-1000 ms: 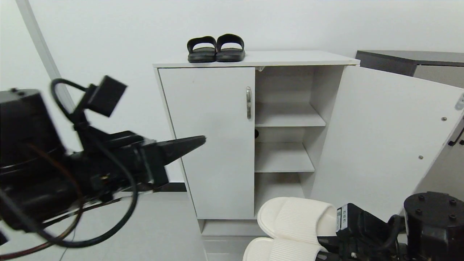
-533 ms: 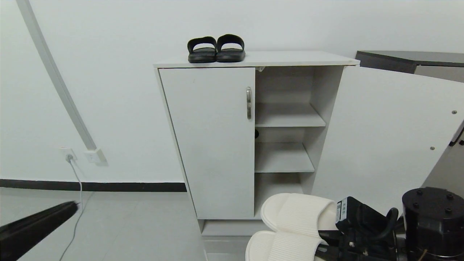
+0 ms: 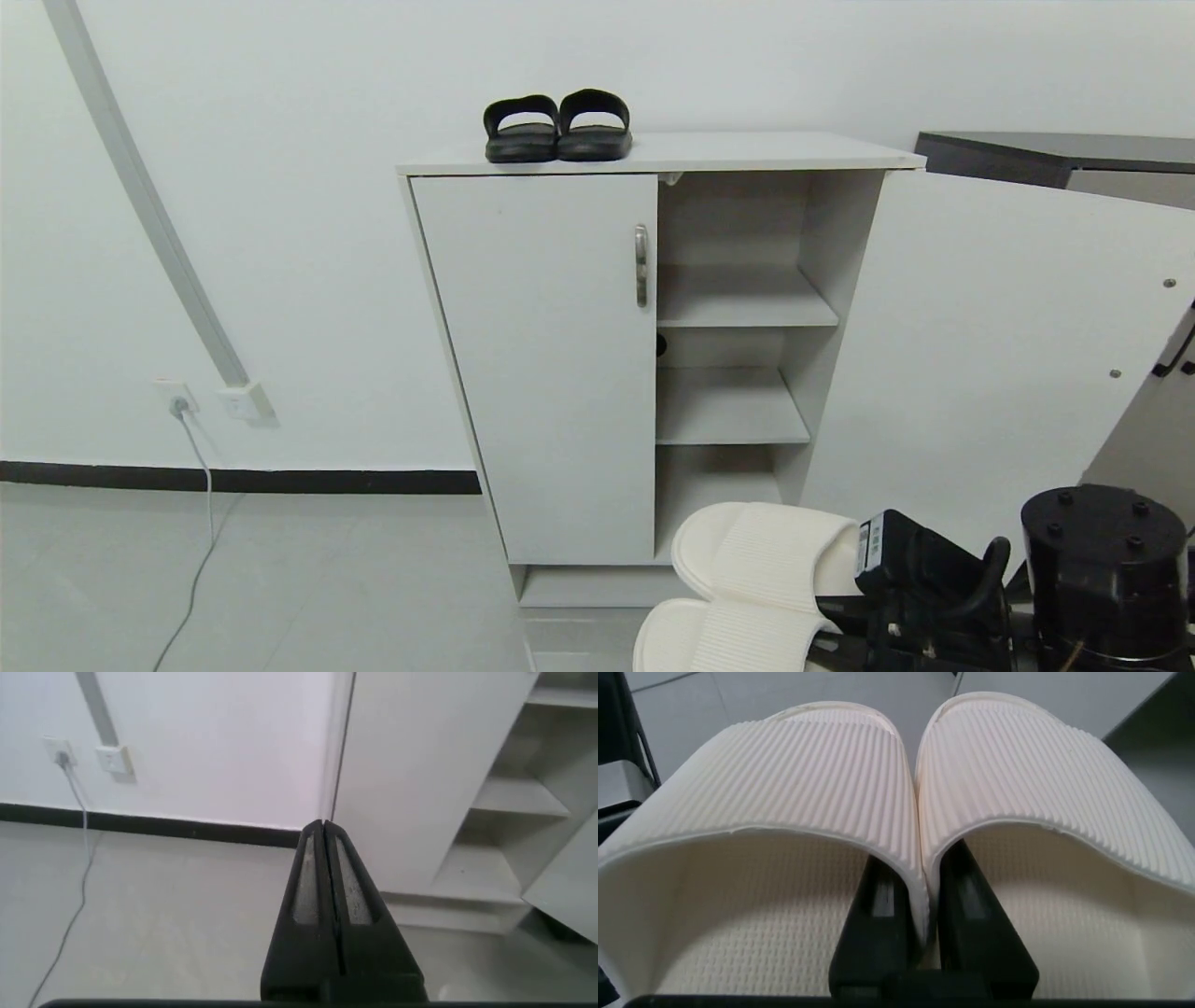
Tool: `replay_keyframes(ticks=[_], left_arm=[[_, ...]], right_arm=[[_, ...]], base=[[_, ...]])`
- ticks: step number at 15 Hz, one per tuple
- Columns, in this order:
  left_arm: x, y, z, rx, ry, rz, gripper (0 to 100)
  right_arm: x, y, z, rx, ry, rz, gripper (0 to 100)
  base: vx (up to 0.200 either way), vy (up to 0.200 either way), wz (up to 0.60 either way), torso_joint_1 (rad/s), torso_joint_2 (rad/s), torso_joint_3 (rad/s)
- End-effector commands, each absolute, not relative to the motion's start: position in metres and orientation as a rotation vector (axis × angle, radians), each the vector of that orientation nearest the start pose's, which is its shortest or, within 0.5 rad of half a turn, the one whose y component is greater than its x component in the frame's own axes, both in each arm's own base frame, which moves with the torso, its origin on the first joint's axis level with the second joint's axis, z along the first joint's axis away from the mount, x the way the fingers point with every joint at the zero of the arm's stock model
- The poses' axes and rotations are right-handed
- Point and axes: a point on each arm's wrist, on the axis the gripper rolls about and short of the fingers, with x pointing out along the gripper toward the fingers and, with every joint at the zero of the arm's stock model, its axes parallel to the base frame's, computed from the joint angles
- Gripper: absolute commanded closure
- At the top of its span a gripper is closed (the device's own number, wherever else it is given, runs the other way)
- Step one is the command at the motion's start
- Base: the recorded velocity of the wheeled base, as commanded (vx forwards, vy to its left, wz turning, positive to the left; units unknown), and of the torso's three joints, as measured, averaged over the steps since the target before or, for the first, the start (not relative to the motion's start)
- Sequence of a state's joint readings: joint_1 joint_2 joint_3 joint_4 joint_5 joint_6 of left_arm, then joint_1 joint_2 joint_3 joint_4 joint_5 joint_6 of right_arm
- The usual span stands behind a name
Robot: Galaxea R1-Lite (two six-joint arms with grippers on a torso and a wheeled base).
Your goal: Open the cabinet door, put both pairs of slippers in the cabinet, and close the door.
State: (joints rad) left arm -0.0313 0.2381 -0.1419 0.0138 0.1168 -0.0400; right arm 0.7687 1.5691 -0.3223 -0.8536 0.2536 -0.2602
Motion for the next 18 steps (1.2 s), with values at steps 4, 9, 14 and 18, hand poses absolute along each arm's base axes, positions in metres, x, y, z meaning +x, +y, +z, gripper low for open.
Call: replay_keyframes(ticks=[4, 9, 14, 18], left_arm=[[-0.023, 0.003, 0.077, -0.028, -0.009, 0.12, 100], [-0.023, -0.001, 0.076, 0.014, 0.001, -0.037, 100], [-0.023, -0.001, 0.076, 0.058, -0.002, -0.057, 100], [-0.023, -0.001, 0.076, 0.052, -0.001, -0.054, 100]], right_arm=[[0.158, 0.161, 0.117, -0.338, 0.278, 1.059, 100], [0.175, 0.173, 0.116, -0.316, 0.285, 0.914, 100], [0.197, 0.192, 0.106, -0.264, 0.23, 0.77, 100], [0.223, 0.224, 0.096, -0.117, 0.236, 0.551, 100]], base=[[0.0, 0.0, 0.0, 0.0, 0.0, 0.0], [0.0, 0.0, 0.0, 0.0, 0.0, 0.0], [0.0, 0.0, 0.0, 0.0, 0.0, 0.0], [0.0, 0.0, 0.0, 0.0, 0.0, 0.0]])
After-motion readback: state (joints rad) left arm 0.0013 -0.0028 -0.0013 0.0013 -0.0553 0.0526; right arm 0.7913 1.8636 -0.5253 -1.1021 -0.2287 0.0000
